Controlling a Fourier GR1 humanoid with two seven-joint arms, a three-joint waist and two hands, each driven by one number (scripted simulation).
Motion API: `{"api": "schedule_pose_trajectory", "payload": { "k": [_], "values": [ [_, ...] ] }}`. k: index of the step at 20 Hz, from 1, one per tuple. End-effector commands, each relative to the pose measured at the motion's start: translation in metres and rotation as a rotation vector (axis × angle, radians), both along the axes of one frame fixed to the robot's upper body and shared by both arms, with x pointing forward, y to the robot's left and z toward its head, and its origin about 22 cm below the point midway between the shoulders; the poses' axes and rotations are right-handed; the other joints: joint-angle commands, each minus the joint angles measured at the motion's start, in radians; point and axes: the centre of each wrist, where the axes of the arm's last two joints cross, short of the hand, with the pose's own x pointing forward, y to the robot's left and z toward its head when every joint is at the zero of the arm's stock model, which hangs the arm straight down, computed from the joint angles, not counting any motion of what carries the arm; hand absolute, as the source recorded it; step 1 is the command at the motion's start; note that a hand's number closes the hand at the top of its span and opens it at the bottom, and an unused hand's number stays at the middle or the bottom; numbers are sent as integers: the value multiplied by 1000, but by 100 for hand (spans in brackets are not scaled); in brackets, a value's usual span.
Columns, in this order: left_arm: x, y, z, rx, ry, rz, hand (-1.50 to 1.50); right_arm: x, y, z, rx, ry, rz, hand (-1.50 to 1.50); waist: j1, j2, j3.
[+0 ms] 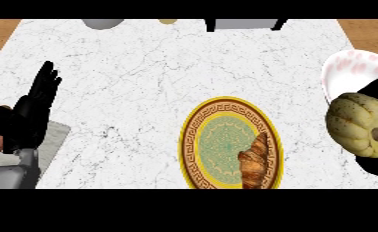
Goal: Pick the squash from the plate and place it in the bowl
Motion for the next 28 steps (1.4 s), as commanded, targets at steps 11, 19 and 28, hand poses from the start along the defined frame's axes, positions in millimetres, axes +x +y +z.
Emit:
{"api": "schedule_pose_trajectory", "payload": {
  "k": [11, 19, 28],
  "values": [
    [5, -24, 20, 6, -8, -47, 0, 51, -105, -13, 201, 3, -49, 150, 34, 7, 1],
    [10, -18, 22, 1, -5, -53, 0, 105, -160, -59, 190, 4, -65, 150, 41, 9, 1],
    [13, -14, 15, -10, -15, -65, 0, 129, -198, -95, 160, 331, -245, 150, 53, 13, 1]
  ]
}}
